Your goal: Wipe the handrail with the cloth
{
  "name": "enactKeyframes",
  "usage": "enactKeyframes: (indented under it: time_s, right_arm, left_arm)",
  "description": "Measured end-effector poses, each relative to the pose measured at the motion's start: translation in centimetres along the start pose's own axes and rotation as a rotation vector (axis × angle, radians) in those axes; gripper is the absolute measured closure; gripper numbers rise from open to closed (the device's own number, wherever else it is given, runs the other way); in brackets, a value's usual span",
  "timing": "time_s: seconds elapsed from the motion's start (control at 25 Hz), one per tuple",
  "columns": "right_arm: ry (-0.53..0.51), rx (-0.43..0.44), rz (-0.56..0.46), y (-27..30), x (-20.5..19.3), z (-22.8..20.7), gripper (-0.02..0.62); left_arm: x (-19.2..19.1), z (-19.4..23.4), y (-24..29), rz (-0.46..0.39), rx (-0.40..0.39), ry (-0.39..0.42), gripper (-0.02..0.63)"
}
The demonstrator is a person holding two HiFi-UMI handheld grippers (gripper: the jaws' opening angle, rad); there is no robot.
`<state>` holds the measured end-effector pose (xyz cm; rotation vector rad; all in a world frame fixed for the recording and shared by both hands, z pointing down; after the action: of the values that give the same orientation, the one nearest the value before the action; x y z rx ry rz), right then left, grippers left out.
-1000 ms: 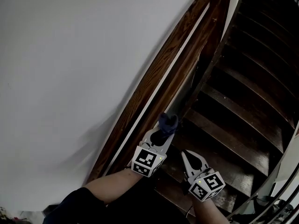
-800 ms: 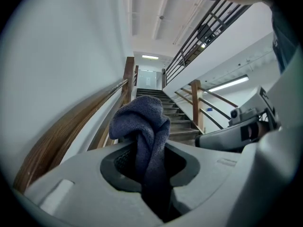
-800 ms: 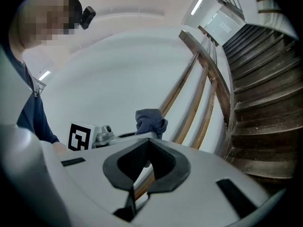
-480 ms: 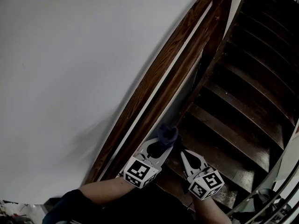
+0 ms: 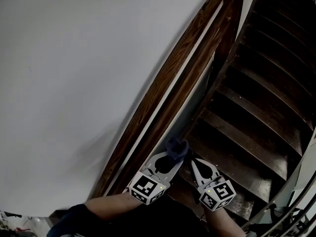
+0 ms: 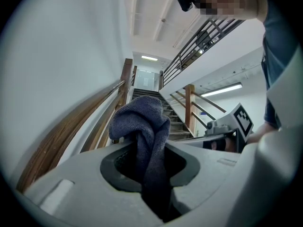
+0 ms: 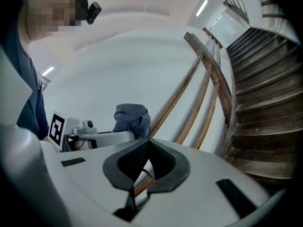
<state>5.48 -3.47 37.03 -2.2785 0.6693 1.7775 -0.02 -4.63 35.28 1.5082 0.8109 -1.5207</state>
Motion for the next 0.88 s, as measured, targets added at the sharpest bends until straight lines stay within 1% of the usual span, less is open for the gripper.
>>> enactKeyframes:
  time_s: [0.16,0.36,0.88]
  right_arm:
    - [-0.006,0.006,-0.006,-0.3,-0.1,0.2,0.588]
    - [-0.01,-0.013,-0.004,-0.5,0.2,0.0,0.588]
    - [-0.01,-0.017,-0.013,-1.1,0.1,0.5,0.588]
  left_arm:
    - [0.1,-0.3,-0.2,-0.004,0.003,-0.004,0.509]
    - [0.5,-0.6,0.0,-0.007,-0.008,-0.003,0.509]
    - [0.7,-1.3,-0.4,-0.02,-0.017,-0.002,0.509]
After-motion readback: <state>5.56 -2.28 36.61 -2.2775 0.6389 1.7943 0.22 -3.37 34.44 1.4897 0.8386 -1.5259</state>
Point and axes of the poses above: the fingertips, and each gripper's own axes: y forward along the fingers, z to its left, x out of its top, the point moved 1 cm from there along -y, backward along the fingers, and after that the axes turned 12 degrees about -x, right-handed, at the moved point
